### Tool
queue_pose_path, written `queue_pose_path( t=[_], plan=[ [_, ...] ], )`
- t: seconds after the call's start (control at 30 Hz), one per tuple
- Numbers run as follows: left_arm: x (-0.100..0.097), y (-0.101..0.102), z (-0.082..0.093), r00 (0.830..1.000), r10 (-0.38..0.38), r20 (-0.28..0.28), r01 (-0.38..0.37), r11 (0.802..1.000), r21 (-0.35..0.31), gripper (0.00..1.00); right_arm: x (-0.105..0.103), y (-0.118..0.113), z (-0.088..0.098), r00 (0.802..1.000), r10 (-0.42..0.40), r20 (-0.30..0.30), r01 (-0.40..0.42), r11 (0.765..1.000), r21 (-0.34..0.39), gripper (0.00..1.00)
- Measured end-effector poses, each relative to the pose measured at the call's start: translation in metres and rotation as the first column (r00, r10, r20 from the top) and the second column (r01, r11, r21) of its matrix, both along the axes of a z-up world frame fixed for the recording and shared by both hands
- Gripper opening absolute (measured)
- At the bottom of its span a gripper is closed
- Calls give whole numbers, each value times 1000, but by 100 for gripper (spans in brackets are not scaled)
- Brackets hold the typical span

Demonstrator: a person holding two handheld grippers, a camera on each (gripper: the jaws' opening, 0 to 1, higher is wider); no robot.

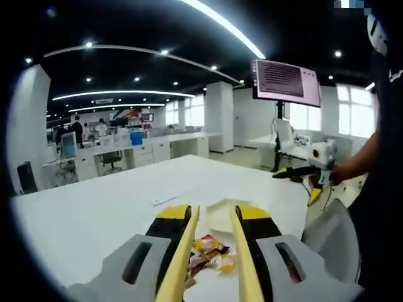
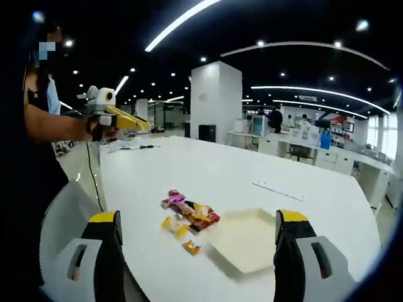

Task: Place the target food into the container with the food tongs after gripping and lifting it, then release it inside without dropping or visibly crushing the food.

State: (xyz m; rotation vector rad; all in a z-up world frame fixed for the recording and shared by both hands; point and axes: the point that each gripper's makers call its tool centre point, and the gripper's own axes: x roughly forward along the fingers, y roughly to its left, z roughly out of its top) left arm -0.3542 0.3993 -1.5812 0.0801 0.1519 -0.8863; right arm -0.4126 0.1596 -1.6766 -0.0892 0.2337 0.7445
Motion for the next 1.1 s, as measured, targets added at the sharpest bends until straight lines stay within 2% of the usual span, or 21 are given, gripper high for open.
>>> queue_pose_path(
  t=[0.07,0.13,0.27,0.33,0.43,0.5,0.57,0.67,0.73,0.87,0.97,1.1],
  plan=[
    [4,5,-10,1000,14,-19,-14,1000,23,24,-1,-1,-5,999,-28,-26,29,999,35,99],
    [7,8,-17,999,21,-32,-20,999,41,24,1,-4,-7,997,-73,-18,74,996,45,99],
    [15,17,-34,997,55,-54,-51,996,70,24,1,2,-19,995,-91,-45,93,995,32,99],
    [22,26,-46,993,99,-68,-94,992,82,24,3,4,-23,995,-95,-34,96,995,18,99],
    [26,31,-64,988,117,-99,-108,990,92,24,3,8,-28,996,-85,-20,84,996,-38,99],
    [29,33,-75,986,120,-114,-108,988,109,25,-1,11,-25,997,-76,-19,76,997,-33,99],
    [33,38,-88,980,144,-140,-126,983,131,24,-4,13,-24,998,-65,-14,64,997,-48,99],
    [40,43,-96,975,164,-151,-144,980,139,24,-6,12,-22,997,-78,-19,77,995,-56,99],
    [45,47,-101,970,179,-164,-158,978,133,24,-11,12,-16,997,-83,-1,83,996,-45,99],
    [54,54,-118,963,200,-183,-168,970,176,24,-12,16,-30,997,-81,-17,79,993,-86,99],
    [64,59,-135,952,230,-201,-179,953,245,24,-8,17,-32,996,-84,-15,82,993,-87,99],
    [78,62,-149,938,259,-230,-194,943,269,24,-6,9,-36,992,-123,-20,120,987,-103,99]
  ],
)
